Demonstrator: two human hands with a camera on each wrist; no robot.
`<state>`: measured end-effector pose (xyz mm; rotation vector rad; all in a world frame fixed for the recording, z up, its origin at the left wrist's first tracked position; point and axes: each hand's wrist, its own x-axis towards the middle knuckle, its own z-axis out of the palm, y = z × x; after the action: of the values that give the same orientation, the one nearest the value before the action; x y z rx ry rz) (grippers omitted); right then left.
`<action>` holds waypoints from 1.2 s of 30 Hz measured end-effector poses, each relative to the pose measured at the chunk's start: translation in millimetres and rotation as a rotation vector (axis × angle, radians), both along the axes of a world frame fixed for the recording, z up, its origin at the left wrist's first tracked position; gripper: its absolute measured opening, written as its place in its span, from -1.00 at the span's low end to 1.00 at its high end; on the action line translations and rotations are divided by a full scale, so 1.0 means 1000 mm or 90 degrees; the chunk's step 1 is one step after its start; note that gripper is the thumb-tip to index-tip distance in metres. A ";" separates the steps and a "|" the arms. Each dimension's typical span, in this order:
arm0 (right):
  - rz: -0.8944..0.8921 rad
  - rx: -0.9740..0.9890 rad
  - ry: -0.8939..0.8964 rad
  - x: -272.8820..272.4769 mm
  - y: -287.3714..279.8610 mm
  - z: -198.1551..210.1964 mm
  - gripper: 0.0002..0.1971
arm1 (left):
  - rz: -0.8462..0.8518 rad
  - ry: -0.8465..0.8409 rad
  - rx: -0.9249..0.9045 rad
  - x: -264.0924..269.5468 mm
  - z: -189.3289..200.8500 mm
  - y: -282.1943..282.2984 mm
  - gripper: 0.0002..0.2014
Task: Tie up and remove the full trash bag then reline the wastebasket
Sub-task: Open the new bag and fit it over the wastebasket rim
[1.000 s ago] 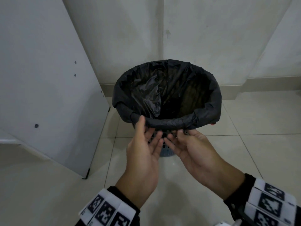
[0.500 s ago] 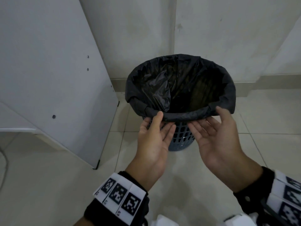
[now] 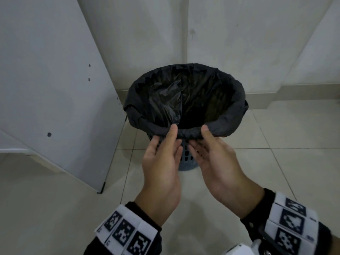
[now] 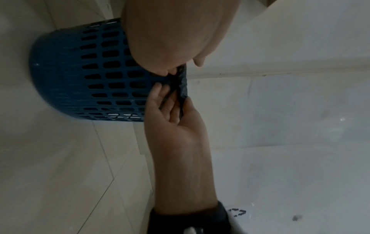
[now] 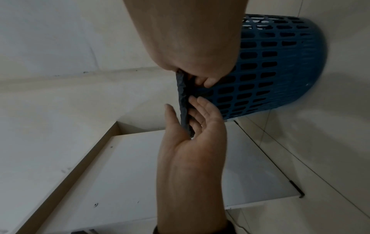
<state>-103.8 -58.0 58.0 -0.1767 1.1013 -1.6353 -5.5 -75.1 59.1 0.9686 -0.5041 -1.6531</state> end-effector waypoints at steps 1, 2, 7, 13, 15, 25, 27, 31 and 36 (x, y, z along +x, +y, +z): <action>0.026 0.008 0.007 0.003 0.000 -0.001 -0.78 | 0.010 -0.008 -0.001 0.002 0.001 -0.004 -0.56; 0.056 0.018 0.013 0.005 0.000 -0.001 -0.78 | 0.020 -0.011 0.001 0.005 0.001 -0.010 -0.60; 0.137 0.098 0.023 0.004 0.006 -0.005 -0.57 | 0.039 -0.008 0.021 0.022 0.003 -0.038 -0.70; 0.086 0.077 0.017 -0.007 0.015 -0.013 -0.55 | 0.052 0.035 0.038 0.043 0.005 -0.069 -0.77; 0.073 0.068 0.018 -0.012 0.016 -0.017 -0.50 | 0.056 0.055 0.044 0.048 0.002 -0.079 -0.71; 0.017 0.062 0.028 -0.021 0.025 -0.025 -0.61 | -0.018 0.049 0.084 0.047 0.005 -0.099 -0.79; -0.003 0.068 0.035 -0.024 0.027 -0.024 -0.59 | -0.030 0.047 0.098 0.048 0.009 -0.103 -0.88; -0.061 0.065 0.052 -0.035 0.027 -0.020 -0.56 | -0.056 0.030 0.113 0.049 0.008 -0.114 -0.86; -0.087 0.064 0.072 -0.053 0.029 -0.025 -0.65 | -0.076 0.017 0.097 0.047 0.010 -0.124 -0.71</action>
<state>-157.1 -28.7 33.1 -0.1316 1.3028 -1.7029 41.0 -199.0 69.6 1.0425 -0.4286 -1.8303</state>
